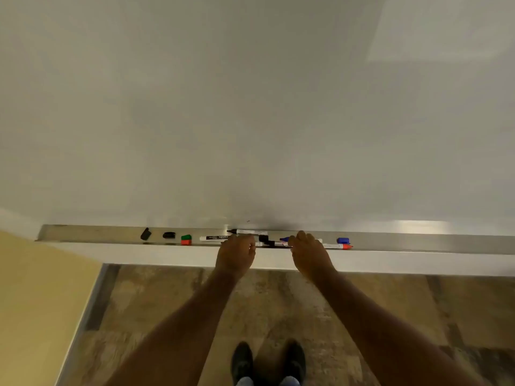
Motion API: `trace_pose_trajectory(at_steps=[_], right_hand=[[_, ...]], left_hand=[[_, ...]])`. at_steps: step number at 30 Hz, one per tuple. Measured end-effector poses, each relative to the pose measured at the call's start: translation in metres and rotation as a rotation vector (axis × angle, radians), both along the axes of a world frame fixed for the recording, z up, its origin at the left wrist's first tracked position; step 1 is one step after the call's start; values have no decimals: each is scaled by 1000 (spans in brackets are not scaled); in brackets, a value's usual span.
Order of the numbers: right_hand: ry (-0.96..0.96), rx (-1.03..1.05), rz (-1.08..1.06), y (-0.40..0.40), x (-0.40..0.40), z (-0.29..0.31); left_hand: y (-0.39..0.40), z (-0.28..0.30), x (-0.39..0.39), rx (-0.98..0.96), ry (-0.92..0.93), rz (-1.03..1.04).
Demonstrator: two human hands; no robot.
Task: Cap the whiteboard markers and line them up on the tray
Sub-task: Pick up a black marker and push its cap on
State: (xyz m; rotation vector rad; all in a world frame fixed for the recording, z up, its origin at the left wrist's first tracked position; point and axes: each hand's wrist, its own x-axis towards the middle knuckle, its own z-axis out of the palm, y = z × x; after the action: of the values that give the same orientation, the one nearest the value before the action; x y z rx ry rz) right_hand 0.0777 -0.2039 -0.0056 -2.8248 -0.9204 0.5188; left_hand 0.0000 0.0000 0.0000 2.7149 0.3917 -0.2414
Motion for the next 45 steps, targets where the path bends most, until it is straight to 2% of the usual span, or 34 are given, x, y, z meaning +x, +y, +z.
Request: trace_pose_trajectory(at_steps=[16, 23, 33, 40, 45], right_hand=[[-16, -92, 49, 4, 29, -22], [-31, -117, 77, 5, 36, -29], [2, -76, 70, -4, 36, -34], [52, -47, 31, -23, 25, -35], [-14, -34, 5, -35, 19, -39]], left_hand=[[-1, -23, 40, 35, -38, -43], [-2, -33, 52, 140, -4, -131], [-4, -39, 59, 214, 17, -190], [-7, -40, 60, 300, 49, -320], [-9, -40, 59, 266, 22, -309]])
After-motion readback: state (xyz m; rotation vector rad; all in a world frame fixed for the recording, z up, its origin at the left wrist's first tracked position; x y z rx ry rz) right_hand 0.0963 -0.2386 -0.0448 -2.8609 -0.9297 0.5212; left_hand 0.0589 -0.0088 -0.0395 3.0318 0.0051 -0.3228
